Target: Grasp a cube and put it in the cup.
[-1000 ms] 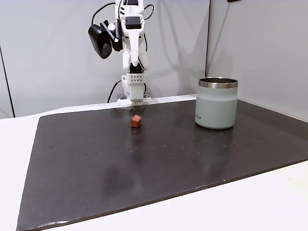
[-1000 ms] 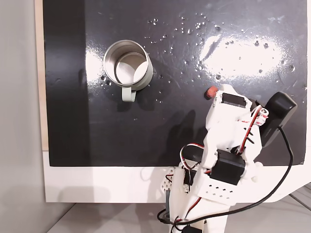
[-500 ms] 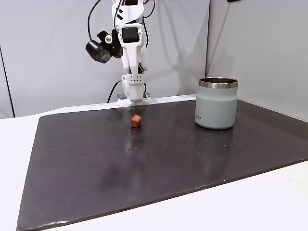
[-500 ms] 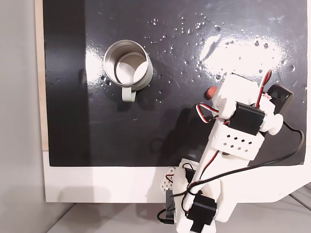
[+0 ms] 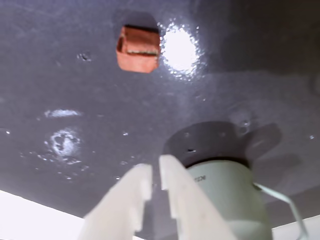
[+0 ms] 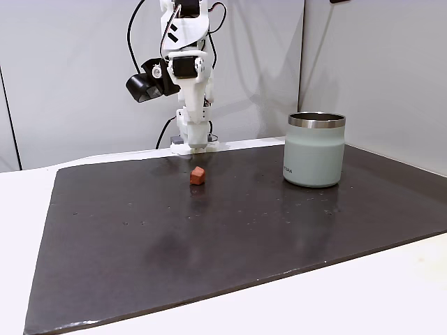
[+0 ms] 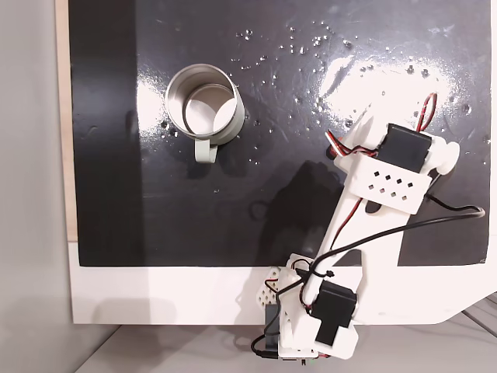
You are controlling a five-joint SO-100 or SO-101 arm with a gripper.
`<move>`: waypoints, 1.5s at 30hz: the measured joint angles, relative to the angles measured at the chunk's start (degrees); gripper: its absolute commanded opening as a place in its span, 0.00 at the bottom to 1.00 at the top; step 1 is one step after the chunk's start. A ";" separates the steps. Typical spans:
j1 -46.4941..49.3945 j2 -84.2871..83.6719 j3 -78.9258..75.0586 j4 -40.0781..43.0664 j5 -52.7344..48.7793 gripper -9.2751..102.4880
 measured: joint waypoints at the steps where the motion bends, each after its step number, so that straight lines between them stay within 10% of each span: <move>1: 0.00 0.00 0.00 0.09 1.05 0.08; 16: 1.41 -6.94 -0.09 -0.62 5.27 0.08; 32: 1.41 -14.06 -4.92 0.53 5.19 0.38; 45: 1.14 -18.54 -5.62 0.00 3.78 0.41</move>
